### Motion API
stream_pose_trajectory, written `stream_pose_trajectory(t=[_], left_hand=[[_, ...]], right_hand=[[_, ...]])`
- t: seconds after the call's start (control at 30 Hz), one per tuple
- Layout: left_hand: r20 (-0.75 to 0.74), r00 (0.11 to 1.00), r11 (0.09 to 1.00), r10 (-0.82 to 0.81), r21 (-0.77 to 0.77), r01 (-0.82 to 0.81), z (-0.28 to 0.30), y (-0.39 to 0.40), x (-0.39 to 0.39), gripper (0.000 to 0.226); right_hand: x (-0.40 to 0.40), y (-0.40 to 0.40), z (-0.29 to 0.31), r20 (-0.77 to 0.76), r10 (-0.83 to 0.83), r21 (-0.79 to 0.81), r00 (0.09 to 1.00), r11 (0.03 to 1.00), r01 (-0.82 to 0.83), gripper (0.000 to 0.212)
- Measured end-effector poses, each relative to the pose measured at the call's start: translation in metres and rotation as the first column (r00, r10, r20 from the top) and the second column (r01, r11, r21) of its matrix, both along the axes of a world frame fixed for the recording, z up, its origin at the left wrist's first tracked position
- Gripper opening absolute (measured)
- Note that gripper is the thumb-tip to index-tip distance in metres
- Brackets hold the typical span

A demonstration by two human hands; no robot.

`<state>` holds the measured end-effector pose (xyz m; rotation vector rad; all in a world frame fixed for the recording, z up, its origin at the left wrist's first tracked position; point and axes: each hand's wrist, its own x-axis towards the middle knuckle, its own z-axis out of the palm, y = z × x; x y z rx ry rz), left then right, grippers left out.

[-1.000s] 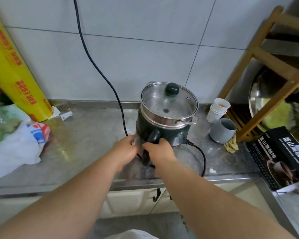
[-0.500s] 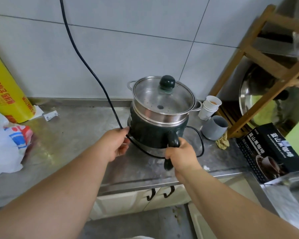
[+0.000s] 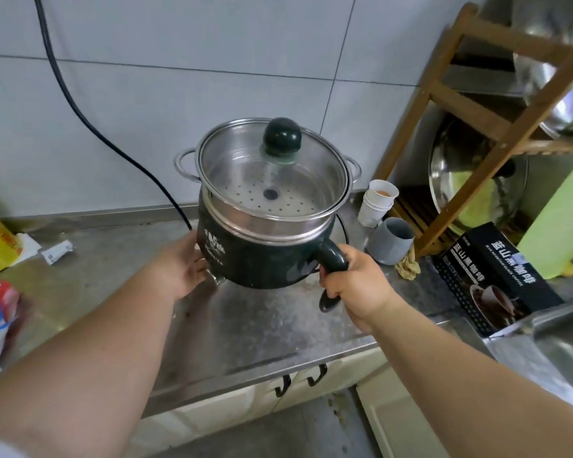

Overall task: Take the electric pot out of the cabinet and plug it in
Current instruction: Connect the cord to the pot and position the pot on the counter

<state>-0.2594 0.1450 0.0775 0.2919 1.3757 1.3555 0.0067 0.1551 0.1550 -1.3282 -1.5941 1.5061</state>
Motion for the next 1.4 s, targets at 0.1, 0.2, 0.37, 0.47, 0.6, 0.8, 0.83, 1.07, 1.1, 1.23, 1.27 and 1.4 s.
stream_pose_trajectory(t=[0.1,0.2,0.37,0.47,0.6,0.8,0.83,1.07,1.1,1.23,1.27,1.4], left_hand=[[-0.008,0.993,0.988,-0.119,0.094,0.119,0.015,0.008,-0.02,0.043],[-0.141,0.97,0.967,-0.199,0.13,0.218,0.027,0.008,-0.04,0.042],[-0.146,0.982,0.99,0.122,0.082,-0.111,0.027,-0.01,-0.038,0.013],[-0.208,0.94,0.962,0.272,0.045,-0.268,0.026,-0.025,-0.027,0.019],[-0.459,0.782,0.873,0.422,-0.027,-0.487,0.017,-0.058,-0.011,0.022],[-0.57,0.707,0.853,0.419,-0.019,-0.521,0.031,-0.099,0.039,0.007],[-0.566,0.718,0.864,0.404,-0.022,-0.503,0.035,-0.101,0.048,0.011],[-0.444,0.88,0.945,0.167,-0.183,-0.272,0.052,-0.108,0.106,0.041],[-0.413,0.899,0.948,0.146,-0.202,-0.247,0.054,-0.105,0.113,0.047],[-0.28,0.922,0.922,0.266,-0.206,-0.328,0.055,-0.092,0.123,0.057],[-0.26,0.922,0.917,0.287,-0.204,-0.343,0.055,-0.089,0.121,0.056],[-0.287,0.912,0.908,0.292,-0.217,-0.359,0.052,-0.079,0.112,0.049]], right_hand=[[0.004,0.001,-0.007,0.007,0.051,-0.027,0.999,0.998,-0.051,0.027],[0.005,0.0,-0.017,0.033,0.067,-0.041,0.997,0.997,-0.066,0.022],[-0.011,-0.004,-0.035,0.044,0.088,-0.127,0.995,0.989,-0.082,0.026],[-0.029,-0.006,-0.043,0.041,0.115,-0.159,0.993,0.981,-0.107,0.035],[-0.053,-0.016,-0.049,0.087,0.173,-0.095,0.981,0.982,-0.164,0.033],[-0.071,-0.032,-0.058,0.124,0.263,-0.002,0.957,0.964,-0.265,0.031],[-0.074,-0.033,-0.059,0.13,0.265,0.013,0.955,0.963,-0.269,0.029],[-0.078,-0.044,-0.056,0.111,0.342,0.083,0.933,0.932,-0.352,0.021],[-0.078,-0.047,-0.056,0.09,0.352,0.08,0.932,0.93,-0.359,0.019],[-0.08,-0.051,-0.056,0.032,0.364,0.038,0.931,0.93,-0.365,0.024],[-0.081,-0.05,-0.056,0.042,0.359,0.034,0.932,0.932,-0.361,0.024],[-0.084,-0.047,-0.055,0.103,0.386,0.067,0.917,0.917,-0.393,0.031]])
